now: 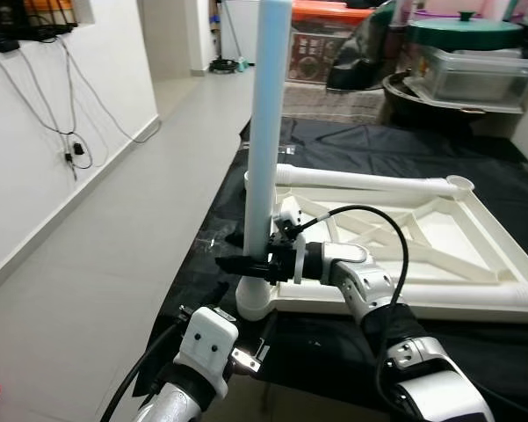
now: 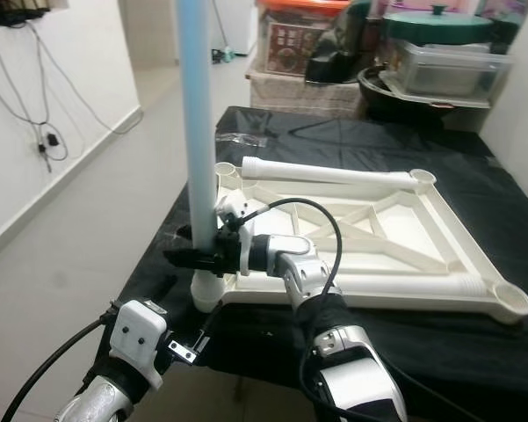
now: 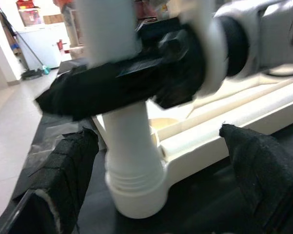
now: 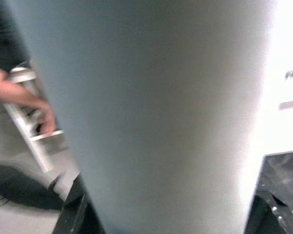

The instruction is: Building children table

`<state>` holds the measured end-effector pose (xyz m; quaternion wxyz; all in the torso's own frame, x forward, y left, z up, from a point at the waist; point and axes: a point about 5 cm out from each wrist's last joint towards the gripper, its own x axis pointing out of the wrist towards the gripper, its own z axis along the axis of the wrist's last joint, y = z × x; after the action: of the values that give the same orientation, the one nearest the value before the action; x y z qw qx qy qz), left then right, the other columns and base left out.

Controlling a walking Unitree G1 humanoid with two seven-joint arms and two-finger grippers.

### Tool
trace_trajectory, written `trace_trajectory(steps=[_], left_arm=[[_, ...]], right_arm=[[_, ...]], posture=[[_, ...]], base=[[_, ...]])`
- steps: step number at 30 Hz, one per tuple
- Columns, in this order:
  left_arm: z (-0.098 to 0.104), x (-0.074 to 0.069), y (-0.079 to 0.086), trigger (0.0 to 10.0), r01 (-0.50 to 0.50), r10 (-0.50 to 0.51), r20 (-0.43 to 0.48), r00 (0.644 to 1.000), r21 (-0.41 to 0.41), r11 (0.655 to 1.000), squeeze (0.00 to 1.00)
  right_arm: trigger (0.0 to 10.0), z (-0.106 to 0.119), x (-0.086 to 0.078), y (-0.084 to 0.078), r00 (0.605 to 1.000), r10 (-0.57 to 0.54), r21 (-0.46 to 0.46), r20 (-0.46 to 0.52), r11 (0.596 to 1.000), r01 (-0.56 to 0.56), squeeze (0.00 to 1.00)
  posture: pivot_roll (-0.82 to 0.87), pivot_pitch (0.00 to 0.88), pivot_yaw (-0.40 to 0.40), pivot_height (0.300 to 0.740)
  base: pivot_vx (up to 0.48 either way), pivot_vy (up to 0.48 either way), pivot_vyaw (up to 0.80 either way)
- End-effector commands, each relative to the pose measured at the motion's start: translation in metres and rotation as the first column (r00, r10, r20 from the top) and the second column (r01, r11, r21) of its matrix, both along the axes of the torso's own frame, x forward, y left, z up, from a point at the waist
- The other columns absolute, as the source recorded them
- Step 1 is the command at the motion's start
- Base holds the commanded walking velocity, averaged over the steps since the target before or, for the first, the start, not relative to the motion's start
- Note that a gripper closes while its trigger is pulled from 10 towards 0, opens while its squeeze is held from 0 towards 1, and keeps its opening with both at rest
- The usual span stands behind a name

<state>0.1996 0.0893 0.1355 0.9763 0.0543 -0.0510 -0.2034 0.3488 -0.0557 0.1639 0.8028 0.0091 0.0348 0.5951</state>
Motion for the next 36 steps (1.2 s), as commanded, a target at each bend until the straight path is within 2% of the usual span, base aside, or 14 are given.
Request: trace_trajectory(steps=[1,6,7,9,11,19,20,22,23,24,26,27,29,36], left_arm=[[-0.004,0.0,0.001,10.0,-0.003,0.003,-0.006,1.0,0.011,1.0,0.0],[-0.004,0.001,0.001,10.0,-0.003,0.003,-0.006,1.0,0.01,1.0,0.0],[-0.004,0.001,0.001,10.0,-0.001,0.001,-0.005,1.0,0.01,1.0,0.0],[-0.004,0.001,0.001,10.0,0.0,0.001,-0.005,1.0,0.01,1.0,0.0],[-0.005,0.001,0.001,10.0,0.002,-0.002,-0.006,1.0,0.01,1.0,0.0],[-0.004,0.002,0.002,10.0,0.003,-0.003,-0.005,1.0,0.011,1.0,0.0],[-0.004,0.002,0.001,10.0,0.003,-0.003,-0.004,1.0,0.011,1.0,0.0],[-0.004,0.002,0.001,10.0,0.002,-0.002,-0.005,1.0,0.012,1.0,0.0],[-0.005,0.001,0.001,10.0,0.002,-0.001,-0.005,1.0,0.011,1.0,0.0],[-0.005,0.001,0.001,10.0,0.001,-0.001,-0.005,1.0,0.011,1.0,0.0],[-0.005,0.001,0.001,10.0,0.001,-0.001,-0.005,1.0,0.011,1.0,0.0],[-0.005,0.001,0.001,10.0,0.001,-0.001,-0.005,1.0,0.01,1.0,0.0],[-0.005,0.002,0.001,10.0,0.0,0.0,-0.005,1.0,0.009,1.0,0.0],[-0.005,0.003,0.001,10.0,0.002,-0.002,-0.003,1.0,0.007,1.0,0.0]], right_arm=[[0.0,-0.01,0.004,0.005,0.995,-0.101,-0.062,0.012,0.993,0.101,0.0],[0.0,-0.01,0.02,-0.008,0.895,-0.442,-0.049,0.053,0.894,0.445,0.0],[0.0,-0.006,0.03,-0.024,0.761,-0.646,-0.024,0.056,0.761,0.648,0.0],[0.0,-0.005,0.032,-0.028,0.72,-0.692,-0.018,0.054,0.72,0.694,0.0],[0.0,-0.004,0.037,-0.053,0.466,-0.882,-0.016,0.067,0.466,0.885,0.0],[0.0,-0.009,0.008,-0.06,0.106,-0.994,0.036,0.021,0.107,0.994,0.0],[10.0,-0.008,0.007,-0.05,0.162,-0.987,0.063,0.009,0.163,0.985,0.0],[10.0,-0.006,0.008,-0.041,0.213,-0.977,0.095,0.006,0.213,0.972,0.0],[10.0,-0.004,0.008,-0.033,0.273,-0.962,0.12,0.008,0.272,0.955,0.91],[10.0,-0.004,0.009,-0.029,0.31,-0.951,0.134,0.01,0.309,0.942,1.0],[10.0,-0.005,0.01,-0.027,0.327,-0.945,0.137,0.01,0.325,0.936,1.0],[10.0,-0.006,0.013,-0.021,0.418,-0.908,0.154,-0.025,0.409,0.899,0.23],[10.0,-0.007,0.015,-0.016,0.508,-0.858,0.164,-0.069,0.493,0.855,0.0],[10.0,-0.011,0.004,-0.02,0.91,-0.393,0.111,-0.128,0.907,0.407,0.0]], posture=[[0.14,0.0,-0.066,0.74],[0.13,0.0,-0.06,0.74],[0.12,0.0,-0.06,0.74],[0.12,0.0,-0.06,0.74],[0.12,0.0,-0.057,0.74],[0.11,0.0,-0.053,0.74],[0.12,0.0,-0.056,0.74],[0.12,0.0,-0.057,0.74],[0.11,0.0,-0.057,0.74],[0.11,0.0,-0.057,0.74],[0.12,0.0,-0.061,0.74],[0.12,0.0,-0.061,0.74],[0.11,0.0,-0.062,0.74],[0.12,0.0,-0.06,0.74]], base=[[0.0,0.0,0.0],[0.0,0.0,0.0],[0.0,0.0,0.0],[0.0,0.0,0.0],[0.0,0.0,0.0],[0.0,0.0,0.0],[0.0,0.0,0.0],[0.0,0.0,0.0],[0.0,0.0,0.0],[0.0,0.0,0.0],[0.0,0.0,0.0],[0.0,0.0,0.0],[0.0,0.0,0.0],[0.0,0.0,0.0]])
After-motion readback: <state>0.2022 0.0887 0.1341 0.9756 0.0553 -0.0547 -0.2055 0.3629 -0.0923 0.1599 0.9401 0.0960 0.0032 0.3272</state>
